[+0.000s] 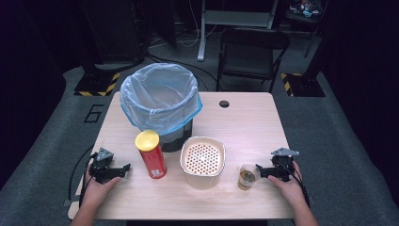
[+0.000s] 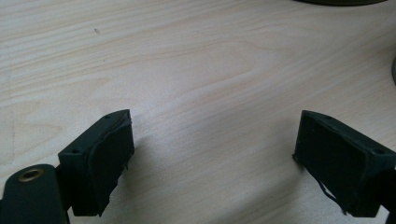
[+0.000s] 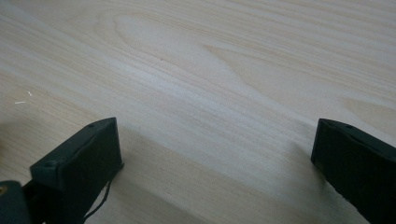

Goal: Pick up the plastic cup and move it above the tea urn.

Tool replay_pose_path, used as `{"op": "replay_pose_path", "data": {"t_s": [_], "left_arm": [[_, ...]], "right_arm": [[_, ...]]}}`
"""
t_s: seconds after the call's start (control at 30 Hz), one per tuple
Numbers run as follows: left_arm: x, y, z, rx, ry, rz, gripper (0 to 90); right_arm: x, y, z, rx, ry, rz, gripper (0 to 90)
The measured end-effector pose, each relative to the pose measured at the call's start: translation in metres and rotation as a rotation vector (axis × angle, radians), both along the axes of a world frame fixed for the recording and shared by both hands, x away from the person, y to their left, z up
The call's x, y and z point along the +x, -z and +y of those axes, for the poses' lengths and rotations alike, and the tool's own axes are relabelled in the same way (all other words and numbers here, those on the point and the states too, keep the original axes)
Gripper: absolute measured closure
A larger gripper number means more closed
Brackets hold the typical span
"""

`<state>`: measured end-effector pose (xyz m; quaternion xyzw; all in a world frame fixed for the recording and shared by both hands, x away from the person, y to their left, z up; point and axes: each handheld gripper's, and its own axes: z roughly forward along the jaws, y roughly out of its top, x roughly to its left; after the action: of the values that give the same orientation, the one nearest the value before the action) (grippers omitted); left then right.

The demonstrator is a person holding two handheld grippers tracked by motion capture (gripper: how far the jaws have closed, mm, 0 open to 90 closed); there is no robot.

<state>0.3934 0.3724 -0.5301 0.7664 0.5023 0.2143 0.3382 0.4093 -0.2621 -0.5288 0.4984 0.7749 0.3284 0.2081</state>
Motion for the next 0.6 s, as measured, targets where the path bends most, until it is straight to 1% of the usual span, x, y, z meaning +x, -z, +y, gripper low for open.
{"op": "replay_pose_path", "data": {"t_s": [0.17,0.23,0.27,0.33,0.37,0.4,0.43,0.47,0.5,0.6], "left_arm": [[0.0005,-0.0001,-0.0001,0.005,0.000,-0.003,11.7],[0.0001,-0.0001,-0.0004,0.002,-0.002,0.001,11.7],[0.0001,-0.0001,-0.0004,0.002,-0.002,0.000,11.7],[0.0001,0.0003,-0.0006,0.001,-0.004,-0.005,11.7],[0.0001,0.0012,-0.0014,-0.008,-0.009,-0.013,11.7],[-0.0001,0.0013,-0.0015,-0.009,-0.010,-0.014,11.7],[-0.0006,0.0011,-0.0017,-0.010,-0.010,-0.006,11.7],[-0.0002,0.0013,-0.0016,-0.008,-0.010,-0.014,11.7],[-0.0004,0.0012,-0.0017,-0.010,-0.010,-0.009,11.7],[-0.0001,0.0013,-0.0015,-0.009,-0.009,-0.013,11.7]], "right_arm": [[-0.0013,-0.0002,-0.0004,0.006,-0.003,-0.003,3.1],[-0.0025,-0.0002,-0.0003,0.012,-0.005,-0.012,5.8],[-0.0043,-0.0008,-0.0009,0.013,-0.020,-0.014,9.2],[-0.0049,-0.0006,-0.0008,0.016,-0.020,-0.021,10.8],[-0.0057,-0.0010,-0.0014,0.017,-0.029,-0.023,13.1],[-0.0070,-0.0010,-0.0015,0.021,-0.025,-0.029,15.2],[-0.0072,-0.0009,-0.0015,0.024,-0.022,-0.033,15.7],[-0.0076,-0.0014,-0.0023,0.020,-0.035,-0.026,16.1],[-0.0077,-0.0014,-0.0023,0.021,-0.034,-0.026,16.1],[-0.0075,-0.0016,-0.0023,0.021,-0.035,-0.026,16.9]]}}
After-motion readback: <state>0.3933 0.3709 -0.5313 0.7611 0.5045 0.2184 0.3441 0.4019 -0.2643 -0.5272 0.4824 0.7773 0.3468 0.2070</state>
